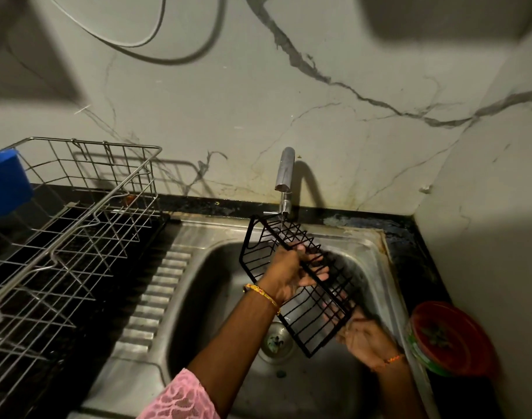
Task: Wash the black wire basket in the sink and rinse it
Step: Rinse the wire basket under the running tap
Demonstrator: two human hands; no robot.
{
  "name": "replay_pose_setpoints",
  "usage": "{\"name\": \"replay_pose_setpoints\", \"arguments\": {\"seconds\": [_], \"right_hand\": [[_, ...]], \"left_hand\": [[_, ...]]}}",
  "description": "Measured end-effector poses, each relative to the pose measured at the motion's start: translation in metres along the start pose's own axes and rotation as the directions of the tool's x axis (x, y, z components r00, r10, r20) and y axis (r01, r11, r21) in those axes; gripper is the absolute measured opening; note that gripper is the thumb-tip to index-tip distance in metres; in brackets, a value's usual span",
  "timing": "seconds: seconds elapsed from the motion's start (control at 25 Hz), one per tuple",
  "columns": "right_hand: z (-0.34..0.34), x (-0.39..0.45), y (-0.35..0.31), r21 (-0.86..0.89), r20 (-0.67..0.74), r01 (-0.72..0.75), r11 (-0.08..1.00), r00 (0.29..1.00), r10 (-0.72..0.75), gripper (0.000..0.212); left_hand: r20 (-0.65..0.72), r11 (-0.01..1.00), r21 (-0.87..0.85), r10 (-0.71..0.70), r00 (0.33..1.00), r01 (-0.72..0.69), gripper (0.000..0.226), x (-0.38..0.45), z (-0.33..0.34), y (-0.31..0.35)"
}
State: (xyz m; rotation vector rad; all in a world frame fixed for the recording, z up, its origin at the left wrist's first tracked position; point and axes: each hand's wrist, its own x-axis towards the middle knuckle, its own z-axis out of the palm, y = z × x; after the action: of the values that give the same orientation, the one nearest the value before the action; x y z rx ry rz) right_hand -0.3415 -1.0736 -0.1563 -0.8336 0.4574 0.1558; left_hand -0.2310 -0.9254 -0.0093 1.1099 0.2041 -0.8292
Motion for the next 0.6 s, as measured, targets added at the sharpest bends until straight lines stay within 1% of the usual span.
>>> {"name": "replay_pose_setpoints", "arguments": {"seconds": [0.04, 0.08, 0.12, 0.16, 0.2, 0.24, 0.28, 0.32, 0.36, 0.4, 0.48, 0.52, 0.56, 0.6], "right_hand": [[-0.005, -0.007, 0.000, 0.139, 0.115, -0.007, 0.990, 0.993, -0.009, 0.097], [-0.005, -0.013, -0.002, 0.230, 0.195, -0.004, 0.973, 0.980, -0.042, 0.091], [-0.003, -0.018, -0.006, 0.271, 0.222, 0.011, 0.963, 0.972, -0.073, 0.081], [0.002, -0.018, -0.014, 0.273, 0.176, 0.030, 0.961, 0.981, -0.080, 0.075], [0.010, -0.015, -0.023, 0.249, 0.098, 0.053, 0.967, 0.992, -0.080, 0.075], [0.022, -0.011, -0.033, 0.166, -0.010, 0.086, 0.982, 0.996, -0.085, 0.074], [0.038, -0.006, -0.045, 0.054, -0.087, 0.110, 0.993, 0.991, -0.105, 0.063], [0.049, 0.004, -0.055, -0.061, -0.159, 0.151, 0.987, 0.974, -0.159, 0.041], [0.067, 0.010, -0.066, -0.165, -0.203, 0.186, 0.969, 0.955, -0.218, 0.019], [0.080, 0.018, -0.074, -0.272, -0.249, 0.223, 0.936, 0.923, -0.292, 0.008], [0.095, 0.034, -0.089, -0.422, -0.299, 0.264, 0.868, 0.863, -0.408, 0.016], [0.100, 0.041, -0.095, -0.456, -0.299, 0.264, 0.850, 0.854, -0.426, 0.015], [0.103, 0.047, -0.099, -0.473, -0.296, 0.235, 0.849, 0.865, -0.404, 0.010], [0.104, 0.052, -0.101, -0.475, -0.294, 0.187, 0.860, 0.887, -0.356, 0.010]], "left_hand": [[-0.004, 0.999, 0.039, 0.000, 1.000, 0.000, 0.019, -0.006, 0.001, 0.003], [-0.003, 0.996, 0.086, -0.004, 1.000, 0.004, 0.022, -0.010, 0.000, 0.004], [0.008, 0.989, 0.145, -0.012, 1.000, 0.011, 0.027, -0.014, -0.002, 0.005], [0.021, 0.978, 0.209, -0.022, 1.000, 0.017, 0.032, -0.018, -0.005, 0.006], [0.029, 0.960, 0.280, -0.032, 0.999, 0.023, 0.036, -0.021, -0.010, 0.009], [0.034, 0.931, 0.363, -0.041, 0.999, 0.026, 0.039, -0.021, -0.017, 0.013], [0.036, 0.892, 0.452, -0.051, 0.998, 0.030, 0.041, -0.019, -0.025, 0.018], [0.037, 0.844, 0.535, -0.062, 0.997, 0.033, 0.044, -0.016, -0.032, 0.023], [0.033, 0.803, 0.595, -0.065, 0.997, 0.033, 0.045, -0.013, -0.040, 0.028], [0.024, 0.781, 0.624, -0.056, 0.998, 0.029, 0.046, -0.011, -0.045, 0.034], [0.027, 0.774, 0.634, -0.021, 0.999, -0.001, 0.045, -0.006, -0.053, 0.041], [0.043, 0.778, 0.628, -0.001, 0.999, -0.026, 0.045, -0.004, -0.056, 0.044], [0.056, 0.782, 0.622, 0.016, 0.998, -0.048, 0.046, -0.002, -0.059, 0.047], [0.069, 0.788, 0.613, 0.028, 0.997, -0.064, 0.046, 0.002, -0.064, 0.050]]}}
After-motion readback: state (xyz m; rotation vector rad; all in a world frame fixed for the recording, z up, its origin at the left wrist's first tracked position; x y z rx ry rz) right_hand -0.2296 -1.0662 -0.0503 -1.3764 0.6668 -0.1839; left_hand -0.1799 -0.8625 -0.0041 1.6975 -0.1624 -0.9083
